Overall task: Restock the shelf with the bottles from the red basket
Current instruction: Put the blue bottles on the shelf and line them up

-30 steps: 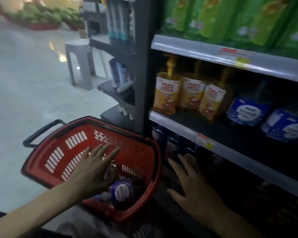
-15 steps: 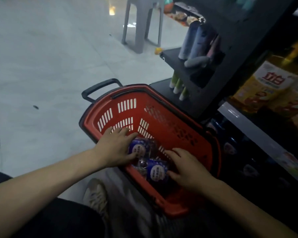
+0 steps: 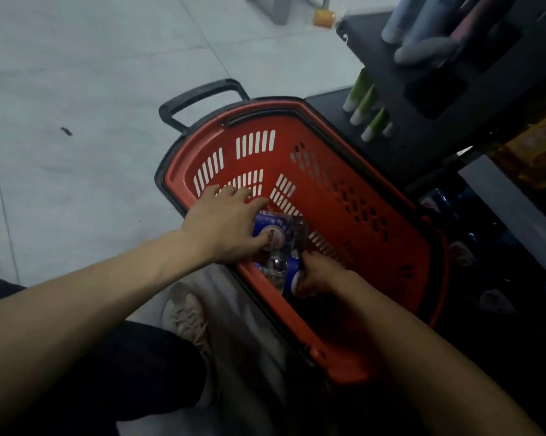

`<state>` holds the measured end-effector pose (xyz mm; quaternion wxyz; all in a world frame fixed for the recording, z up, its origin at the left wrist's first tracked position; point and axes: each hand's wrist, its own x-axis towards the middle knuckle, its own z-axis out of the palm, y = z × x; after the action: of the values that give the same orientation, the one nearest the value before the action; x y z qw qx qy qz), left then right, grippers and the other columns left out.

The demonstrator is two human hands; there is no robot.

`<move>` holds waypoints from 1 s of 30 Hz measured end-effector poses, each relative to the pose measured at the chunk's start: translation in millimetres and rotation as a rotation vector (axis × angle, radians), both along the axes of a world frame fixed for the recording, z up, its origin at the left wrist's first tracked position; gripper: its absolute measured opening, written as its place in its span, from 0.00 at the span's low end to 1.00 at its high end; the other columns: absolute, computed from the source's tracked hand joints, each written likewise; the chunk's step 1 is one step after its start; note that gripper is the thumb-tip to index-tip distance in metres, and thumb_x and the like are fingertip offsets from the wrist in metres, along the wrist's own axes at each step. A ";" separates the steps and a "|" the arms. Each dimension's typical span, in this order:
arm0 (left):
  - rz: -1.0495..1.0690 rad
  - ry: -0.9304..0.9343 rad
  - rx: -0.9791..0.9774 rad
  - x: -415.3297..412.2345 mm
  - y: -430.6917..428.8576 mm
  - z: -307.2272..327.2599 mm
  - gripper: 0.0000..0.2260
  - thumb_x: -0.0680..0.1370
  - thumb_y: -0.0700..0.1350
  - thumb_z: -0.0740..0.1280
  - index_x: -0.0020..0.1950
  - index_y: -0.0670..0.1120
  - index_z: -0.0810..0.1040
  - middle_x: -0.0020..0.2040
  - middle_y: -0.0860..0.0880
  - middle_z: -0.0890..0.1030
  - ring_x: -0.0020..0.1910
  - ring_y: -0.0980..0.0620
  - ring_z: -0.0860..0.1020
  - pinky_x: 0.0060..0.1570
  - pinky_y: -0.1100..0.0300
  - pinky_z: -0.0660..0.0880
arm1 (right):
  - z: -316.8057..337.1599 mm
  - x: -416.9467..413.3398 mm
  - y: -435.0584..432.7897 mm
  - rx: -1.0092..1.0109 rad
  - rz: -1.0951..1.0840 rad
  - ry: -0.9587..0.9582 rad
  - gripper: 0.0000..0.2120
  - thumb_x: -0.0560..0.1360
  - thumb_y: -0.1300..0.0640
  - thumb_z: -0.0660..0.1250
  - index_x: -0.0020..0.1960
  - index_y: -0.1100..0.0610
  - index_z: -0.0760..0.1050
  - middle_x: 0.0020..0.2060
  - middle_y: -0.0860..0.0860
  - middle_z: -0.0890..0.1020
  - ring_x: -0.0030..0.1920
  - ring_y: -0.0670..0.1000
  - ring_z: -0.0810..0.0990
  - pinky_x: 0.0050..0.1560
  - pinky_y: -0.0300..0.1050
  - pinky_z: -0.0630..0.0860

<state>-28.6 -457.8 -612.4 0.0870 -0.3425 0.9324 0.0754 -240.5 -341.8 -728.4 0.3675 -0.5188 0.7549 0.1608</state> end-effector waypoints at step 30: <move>0.055 -0.001 0.002 -0.4 2.6 7.4 0.34 0.78 0.69 0.56 0.80 0.55 0.65 0.79 0.46 0.69 0.78 0.44 0.65 0.78 0.44 0.59 | -33.4 4.2 2.4 0.000 -0.247 -0.108 0.47 0.51 0.44 0.84 0.66 0.43 0.68 0.54 0.46 0.79 0.50 0.53 0.83 0.52 0.53 0.83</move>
<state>-29.0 -455.2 -605.0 0.0857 -0.3678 0.9226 0.0785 -236.4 -339.3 -761.9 0.4247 -0.4298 0.7921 0.0862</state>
